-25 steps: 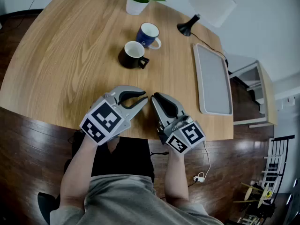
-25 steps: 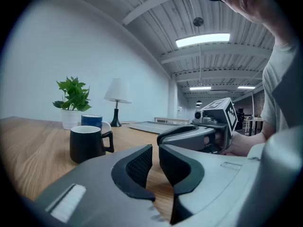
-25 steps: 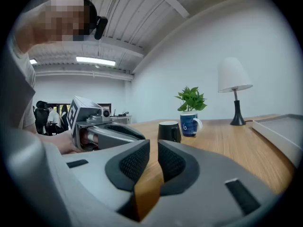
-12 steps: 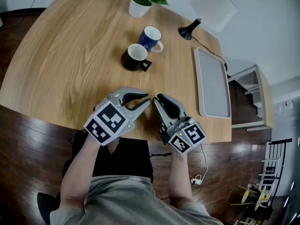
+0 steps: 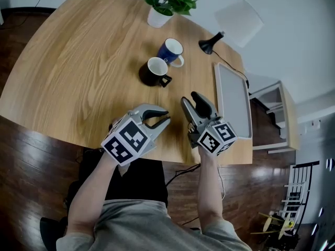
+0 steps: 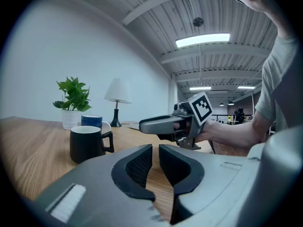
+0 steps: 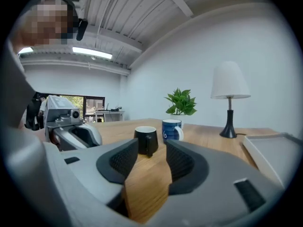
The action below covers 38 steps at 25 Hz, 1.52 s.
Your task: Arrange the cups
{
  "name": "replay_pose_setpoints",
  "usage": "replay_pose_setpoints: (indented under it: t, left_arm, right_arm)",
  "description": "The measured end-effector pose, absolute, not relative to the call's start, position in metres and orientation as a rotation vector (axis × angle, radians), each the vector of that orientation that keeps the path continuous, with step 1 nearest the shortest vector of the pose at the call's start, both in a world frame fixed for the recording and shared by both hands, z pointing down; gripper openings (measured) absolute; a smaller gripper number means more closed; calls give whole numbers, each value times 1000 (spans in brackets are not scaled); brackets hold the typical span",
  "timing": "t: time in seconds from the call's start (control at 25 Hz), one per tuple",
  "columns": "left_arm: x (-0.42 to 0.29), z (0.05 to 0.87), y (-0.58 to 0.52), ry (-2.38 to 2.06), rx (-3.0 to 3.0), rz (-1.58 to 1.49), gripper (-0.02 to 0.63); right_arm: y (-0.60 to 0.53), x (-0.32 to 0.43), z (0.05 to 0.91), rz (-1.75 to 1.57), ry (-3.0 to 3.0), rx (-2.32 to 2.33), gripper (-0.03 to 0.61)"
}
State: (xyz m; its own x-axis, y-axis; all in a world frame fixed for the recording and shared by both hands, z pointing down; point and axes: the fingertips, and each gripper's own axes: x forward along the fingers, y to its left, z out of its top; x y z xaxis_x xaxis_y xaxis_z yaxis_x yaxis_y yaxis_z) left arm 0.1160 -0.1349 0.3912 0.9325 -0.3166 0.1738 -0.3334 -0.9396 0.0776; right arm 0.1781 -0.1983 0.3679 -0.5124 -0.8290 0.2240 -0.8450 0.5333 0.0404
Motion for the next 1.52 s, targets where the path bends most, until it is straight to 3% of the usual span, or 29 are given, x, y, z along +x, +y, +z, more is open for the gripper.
replay_pose_setpoints:
  t: [0.2, 0.32, 0.52, 0.8, 1.0, 1.28, 1.52]
  left_arm:
    - [114, 391, -134, -502, 2985, 246, 46]
    - [114, 391, -135, -511, 2984, 243, 86]
    - [114, 393, -136, -522, 2976, 246, 121]
    - [112, 394, -137, -517, 2979, 241, 133]
    - [115, 394, -133, -471, 2983, 252, 132]
    - [116, 399, -133, -455, 2990, 280, 56]
    - [116, 394, -135, -482, 2984, 255, 52]
  right_arm:
    - [-232, 180, 347, -2, -2515, 1403, 182]
    - [-252, 182, 347, -48, -2478, 1369, 163]
    - [-286, 183, 360, -96, -2424, 1284, 199]
    - [-327, 182, 378, -120, -2369, 1194, 198]
    - [-345, 174, 388, -108, -2373, 1125, 198]
    - [-359, 167, 402, -65, -2371, 1077, 132]
    - [-359, 163, 402, -59, -2365, 1081, 94]
